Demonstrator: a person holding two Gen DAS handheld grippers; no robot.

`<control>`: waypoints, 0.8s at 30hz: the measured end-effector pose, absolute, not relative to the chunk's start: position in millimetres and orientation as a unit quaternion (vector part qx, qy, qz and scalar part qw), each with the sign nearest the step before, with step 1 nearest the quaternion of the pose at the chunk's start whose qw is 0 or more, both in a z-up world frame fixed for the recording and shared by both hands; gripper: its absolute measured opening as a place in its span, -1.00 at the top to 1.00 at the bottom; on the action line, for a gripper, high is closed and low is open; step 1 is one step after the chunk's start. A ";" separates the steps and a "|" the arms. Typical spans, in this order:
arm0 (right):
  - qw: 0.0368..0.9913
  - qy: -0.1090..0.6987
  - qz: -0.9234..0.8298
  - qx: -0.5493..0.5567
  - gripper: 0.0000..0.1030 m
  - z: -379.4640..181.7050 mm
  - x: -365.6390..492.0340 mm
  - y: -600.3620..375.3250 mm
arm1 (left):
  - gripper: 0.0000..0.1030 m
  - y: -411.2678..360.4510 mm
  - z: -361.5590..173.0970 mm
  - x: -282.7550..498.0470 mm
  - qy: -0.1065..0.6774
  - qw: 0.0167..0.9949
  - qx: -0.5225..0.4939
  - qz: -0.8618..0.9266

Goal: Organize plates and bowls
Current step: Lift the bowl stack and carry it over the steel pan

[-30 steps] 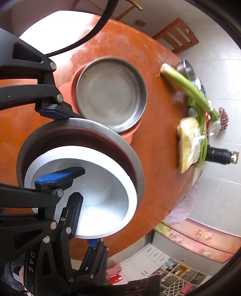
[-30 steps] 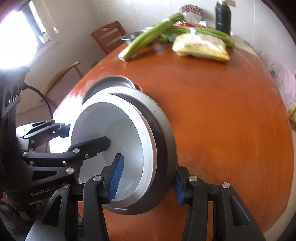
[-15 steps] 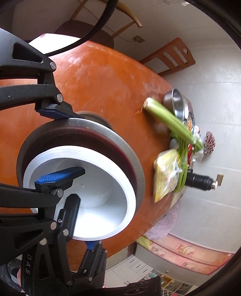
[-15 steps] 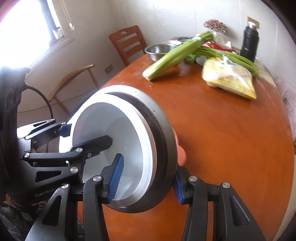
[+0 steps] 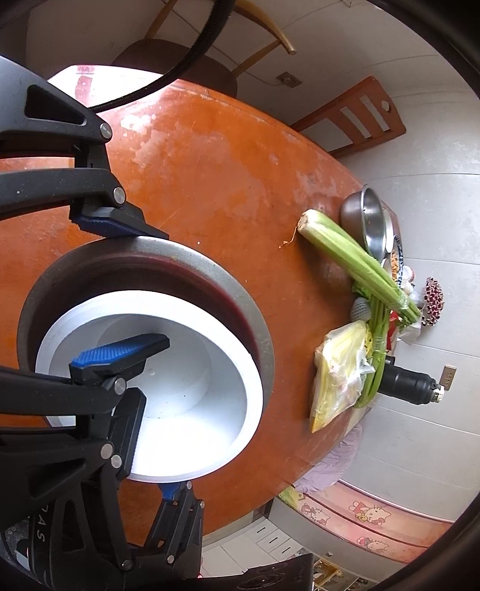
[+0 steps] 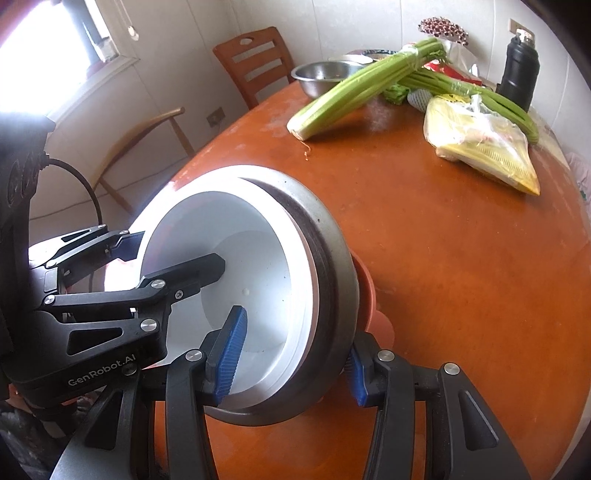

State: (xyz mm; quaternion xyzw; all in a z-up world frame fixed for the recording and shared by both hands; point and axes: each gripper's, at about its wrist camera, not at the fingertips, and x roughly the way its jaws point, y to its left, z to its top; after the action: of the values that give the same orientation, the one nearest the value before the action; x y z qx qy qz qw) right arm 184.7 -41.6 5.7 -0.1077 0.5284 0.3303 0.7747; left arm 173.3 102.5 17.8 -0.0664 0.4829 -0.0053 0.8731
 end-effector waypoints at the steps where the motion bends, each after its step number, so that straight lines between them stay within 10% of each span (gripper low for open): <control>1: 0.773 0.531 0.330 -0.108 0.01 3.5 186.7 -41.9 | 0.08 101.2 16.1 173.5 0.485 0.872 -0.066 -0.005; 24: 0.767 0.552 0.311 -0.106 0.01 -20.4 206.0 -44.8 | 0.09 95.0 -6.6 191.7 0.497 0.866 -0.051 0.015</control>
State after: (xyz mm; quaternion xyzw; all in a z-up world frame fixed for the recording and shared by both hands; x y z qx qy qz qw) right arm 206.0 -44.8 -20.4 -0.1060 0.5517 0.3110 0.7666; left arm 191.7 95.0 -6.6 -0.0508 0.4973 0.0152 0.8660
